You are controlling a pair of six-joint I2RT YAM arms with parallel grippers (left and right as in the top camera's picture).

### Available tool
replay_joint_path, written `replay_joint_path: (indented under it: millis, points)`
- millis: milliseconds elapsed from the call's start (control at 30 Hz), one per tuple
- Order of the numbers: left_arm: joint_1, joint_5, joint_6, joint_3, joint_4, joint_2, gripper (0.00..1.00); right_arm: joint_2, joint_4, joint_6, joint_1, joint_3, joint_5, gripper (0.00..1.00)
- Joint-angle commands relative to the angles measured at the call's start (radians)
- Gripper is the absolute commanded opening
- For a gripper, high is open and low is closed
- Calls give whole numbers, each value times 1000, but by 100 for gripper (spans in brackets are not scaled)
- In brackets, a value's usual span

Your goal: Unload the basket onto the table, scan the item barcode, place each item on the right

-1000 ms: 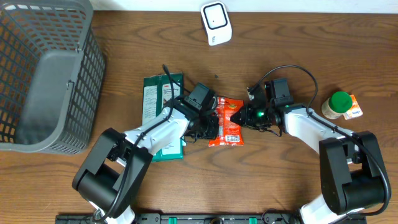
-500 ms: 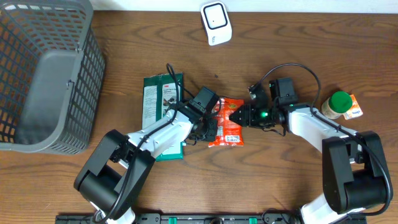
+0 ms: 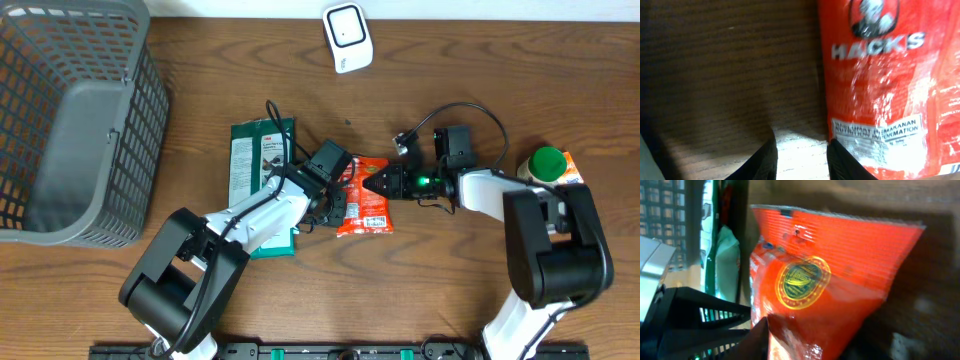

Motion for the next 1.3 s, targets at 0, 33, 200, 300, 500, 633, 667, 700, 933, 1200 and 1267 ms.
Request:
replay_joint_path:
  millis: [0, 33, 200, 300, 500, 633, 667, 700, 933, 1200, 1267]
  points:
    - [2, -21, -12, -7, -3, 6, 34, 52, 16, -15, -13, -8, -125, 24]
    - [2, -21, -12, -7, -3, 6, 35, 51, 17, -23, -16, -8, -124, 17]
    - [2, -20, -12, 1, 0, -5, 36, 47, 28, -22, -20, -7, -125, 1]
    - [2, -21, -11, 19, 0, -47, 39, 32, 32, -23, -19, -6, -124, 1]
    - [17, -22, 19, 55, 0, -220, 56, -50, 31, -37, -19, -6, -104, 1]
    - [106, -25, 18, 60, -48, -397, 61, -174, 17, 24, -17, -5, -27, 1]
    - [142, -27, 18, 60, -73, -433, 61, -211, 6, 34, -17, -3, -10, 1]
    - [176, -29, 18, 60, -98, -461, 62, -239, -2, 44, -17, 0, 7, 1]
    - [486, -28, 18, 60, -273, -601, 63, -389, -273, 13, 29, 190, 192, 1]
    - [616, -28, 18, 59, -321, -592, 74, -386, -616, -155, 199, 563, 604, 1]
    - [616, -28, 18, 59, -322, -591, 75, -386, -630, -174, 223, 621, 630, 1]
